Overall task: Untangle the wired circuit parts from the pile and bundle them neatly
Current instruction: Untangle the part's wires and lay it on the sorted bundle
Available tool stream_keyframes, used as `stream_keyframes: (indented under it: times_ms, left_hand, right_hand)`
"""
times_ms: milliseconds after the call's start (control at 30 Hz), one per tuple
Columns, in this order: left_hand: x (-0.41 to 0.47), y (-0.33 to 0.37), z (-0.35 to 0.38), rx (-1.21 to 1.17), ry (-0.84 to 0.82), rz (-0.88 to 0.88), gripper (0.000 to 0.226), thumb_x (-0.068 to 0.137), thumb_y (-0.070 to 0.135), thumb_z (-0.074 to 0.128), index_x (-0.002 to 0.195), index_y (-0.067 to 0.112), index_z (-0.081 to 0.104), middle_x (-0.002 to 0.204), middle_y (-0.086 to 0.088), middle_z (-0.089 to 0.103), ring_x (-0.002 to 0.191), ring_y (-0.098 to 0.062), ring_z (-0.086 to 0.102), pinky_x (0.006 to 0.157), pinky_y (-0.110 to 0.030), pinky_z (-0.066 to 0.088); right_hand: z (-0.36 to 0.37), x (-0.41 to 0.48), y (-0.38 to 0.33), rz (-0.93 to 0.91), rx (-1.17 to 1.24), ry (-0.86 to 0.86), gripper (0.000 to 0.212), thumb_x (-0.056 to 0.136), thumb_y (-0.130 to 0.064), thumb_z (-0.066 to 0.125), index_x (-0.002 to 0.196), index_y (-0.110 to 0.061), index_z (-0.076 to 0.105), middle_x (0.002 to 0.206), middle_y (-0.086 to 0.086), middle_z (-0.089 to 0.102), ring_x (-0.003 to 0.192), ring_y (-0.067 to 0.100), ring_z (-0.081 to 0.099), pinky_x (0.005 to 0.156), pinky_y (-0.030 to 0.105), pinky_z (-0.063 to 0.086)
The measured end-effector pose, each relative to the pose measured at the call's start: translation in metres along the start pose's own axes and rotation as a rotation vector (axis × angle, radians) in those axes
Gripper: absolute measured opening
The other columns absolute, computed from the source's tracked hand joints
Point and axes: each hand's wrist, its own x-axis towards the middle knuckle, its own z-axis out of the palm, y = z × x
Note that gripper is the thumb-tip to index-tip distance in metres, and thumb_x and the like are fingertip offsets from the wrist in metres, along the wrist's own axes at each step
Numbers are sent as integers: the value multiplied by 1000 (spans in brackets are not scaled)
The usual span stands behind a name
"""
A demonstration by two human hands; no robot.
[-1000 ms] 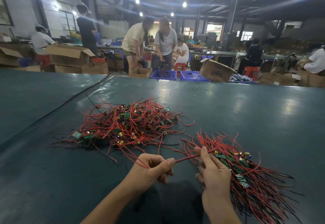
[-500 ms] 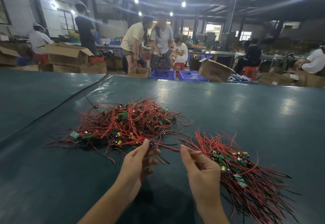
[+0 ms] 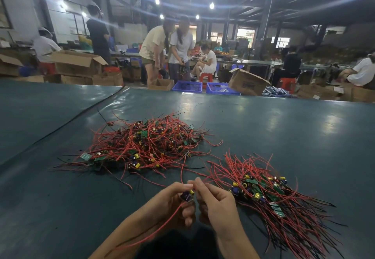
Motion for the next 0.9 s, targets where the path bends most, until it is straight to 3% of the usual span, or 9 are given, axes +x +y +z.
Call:
stream_keyframes:
  times_ms: [67, 133, 333, 433, 500, 567, 633, 733, 900]
  left_hand:
    - [1, 0, 0, -30, 11, -15, 25, 62, 29, 67, 54, 8, 55, 44, -3, 45, 41, -16, 49, 52, -25, 42]
    - [1, -3, -2, -118, 11, -6, 34, 68, 43, 63, 68, 10, 56, 50, -3, 48, 46, -16, 50, 55, -28, 41]
    - [7, -16, -6, -313, -30, 65, 33, 68, 33, 56, 74, 5, 73, 74, -9, 65, 60, -19, 59, 58, -28, 46]
    - [10, -20, -4, -356, 3, 126, 35, 76, 27, 46, 82, 6, 74, 76, -9, 66, 60, -20, 58, 55, -27, 46]
    - [10, -20, -3, -331, -12, 187, 27, 70, 16, 54, 86, 11, 75, 74, -7, 65, 60, -18, 58, 54, -26, 45]
    - [7, -19, 1, -198, -3, 259, 17, 68, 18, 66, 84, 15, 69, 72, -7, 62, 61, -17, 56, 55, -25, 44]
    - [8, -21, 5, -37, 85, 311, 34, 67, 41, 79, 80, 14, 62, 72, -7, 60, 62, -17, 55, 57, -26, 44]
    - [9, -21, 10, 21, 271, 379, 47, 70, 60, 67, 70, 14, 69, 67, -10, 60, 58, -18, 58, 57, -25, 47]
    - [6, -21, 12, 81, 310, 431, 49, 68, 63, 60, 53, 17, 64, 59, -7, 59, 53, -15, 55, 56, -26, 47]
  right_hand:
    - [1, -1, -1, 30, 77, -13, 25, 80, -25, 67, 65, -8, 77, 45, 7, 59, 35, 11, 54, 38, 18, 43]
    - [2, -1, 1, 21, 83, 33, 21, 80, -25, 69, 70, -9, 79, 61, 17, 69, 50, 23, 63, 51, 26, 52]
    - [5, 1, 3, -56, 140, 195, 23, 75, -37, 67, 79, -19, 81, 55, 6, 62, 43, 12, 52, 41, 23, 46]
    - [5, 3, 7, -96, 73, 263, 24, 73, -45, 65, 80, -27, 81, 66, 6, 71, 59, 18, 61, 58, 33, 54]
    - [5, 3, 8, -116, 57, 288, 22, 75, -43, 65, 80, -28, 81, 77, 4, 76, 73, 24, 70, 73, 41, 58]
    - [5, 3, 8, -132, 31, 291, 20, 77, -40, 64, 79, -30, 81, 81, 5, 77, 83, 28, 73, 80, 46, 59]
    - [7, 1, 6, -143, 10, 249, 19, 77, -40, 63, 76, -32, 80, 78, 6, 76, 77, 25, 73, 69, 40, 61]
    - [11, -4, 2, -176, -6, 190, 20, 77, -35, 62, 73, -29, 81, 75, 4, 76, 70, 18, 73, 59, 26, 59]
    - [11, -3, 1, -158, -10, 200, 18, 76, -34, 63, 71, -27, 79, 75, 2, 76, 75, 15, 74, 67, 25, 60]
